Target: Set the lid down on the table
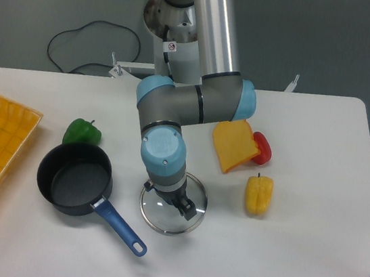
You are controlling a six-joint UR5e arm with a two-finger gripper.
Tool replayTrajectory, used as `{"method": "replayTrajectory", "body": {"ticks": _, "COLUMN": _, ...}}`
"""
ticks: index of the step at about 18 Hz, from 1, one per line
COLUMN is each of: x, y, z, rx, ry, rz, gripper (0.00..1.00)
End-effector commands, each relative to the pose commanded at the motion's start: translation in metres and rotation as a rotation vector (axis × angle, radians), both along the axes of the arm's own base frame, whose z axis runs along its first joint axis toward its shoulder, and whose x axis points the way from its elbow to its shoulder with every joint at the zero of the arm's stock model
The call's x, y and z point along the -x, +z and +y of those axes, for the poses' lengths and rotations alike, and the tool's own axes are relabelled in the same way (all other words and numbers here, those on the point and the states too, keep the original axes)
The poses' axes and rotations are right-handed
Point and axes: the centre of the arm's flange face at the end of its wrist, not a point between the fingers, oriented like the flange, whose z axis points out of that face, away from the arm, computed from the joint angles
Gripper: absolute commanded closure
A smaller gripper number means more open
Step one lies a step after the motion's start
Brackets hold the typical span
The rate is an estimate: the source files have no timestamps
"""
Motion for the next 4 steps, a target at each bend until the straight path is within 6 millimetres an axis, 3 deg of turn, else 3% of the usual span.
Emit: {"method": "replayTrajectory", "body": {"ticks": 4, "x": -0.002, "y": 0.021, "z": -0.006, "rx": -0.021, "ry": 0.0, "rz": 0.019, "gripper": 0.0}}
